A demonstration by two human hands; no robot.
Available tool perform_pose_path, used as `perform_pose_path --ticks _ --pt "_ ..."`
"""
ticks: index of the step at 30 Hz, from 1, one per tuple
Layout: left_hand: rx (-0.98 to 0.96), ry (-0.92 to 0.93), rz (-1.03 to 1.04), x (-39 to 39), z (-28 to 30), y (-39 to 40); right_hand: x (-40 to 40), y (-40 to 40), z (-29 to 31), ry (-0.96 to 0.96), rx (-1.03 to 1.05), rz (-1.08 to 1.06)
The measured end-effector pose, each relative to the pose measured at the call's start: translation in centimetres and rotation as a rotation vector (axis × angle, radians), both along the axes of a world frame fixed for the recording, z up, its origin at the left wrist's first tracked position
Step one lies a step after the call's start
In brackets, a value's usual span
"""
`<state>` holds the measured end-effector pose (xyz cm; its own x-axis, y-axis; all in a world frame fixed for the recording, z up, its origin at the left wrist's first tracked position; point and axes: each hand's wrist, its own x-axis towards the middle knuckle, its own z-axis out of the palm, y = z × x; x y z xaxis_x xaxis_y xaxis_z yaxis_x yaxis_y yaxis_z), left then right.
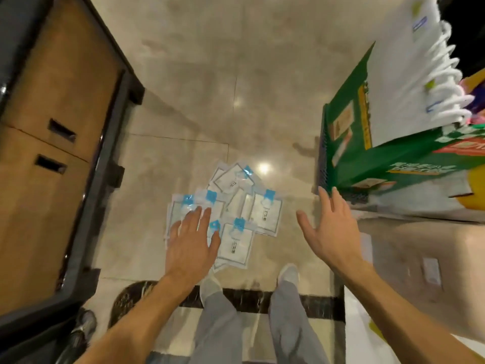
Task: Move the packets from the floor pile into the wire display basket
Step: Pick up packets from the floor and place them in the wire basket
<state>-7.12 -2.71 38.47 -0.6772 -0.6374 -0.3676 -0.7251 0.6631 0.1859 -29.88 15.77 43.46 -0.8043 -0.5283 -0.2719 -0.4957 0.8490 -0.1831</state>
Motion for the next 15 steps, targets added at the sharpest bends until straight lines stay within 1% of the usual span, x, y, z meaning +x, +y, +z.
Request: perform_pose_path --ticks 6,11,15 --pt "0.005 -0.056 0.014 -3.4 -19.6 -0.7 -3.7 -2.0 -20.2 -0.013 -0.016 0.027" --pt "0.011 -0.071 0.055 -4.4 -36.1 -0.2 -5.5 -2.0 -37.6 -0.002 -0.028 0.015" --pt "0.017 -0.056 0.050 -3.5 -48.0 0.7 -6.3 -0.5 -50.3 0.003 0.058 0.006"
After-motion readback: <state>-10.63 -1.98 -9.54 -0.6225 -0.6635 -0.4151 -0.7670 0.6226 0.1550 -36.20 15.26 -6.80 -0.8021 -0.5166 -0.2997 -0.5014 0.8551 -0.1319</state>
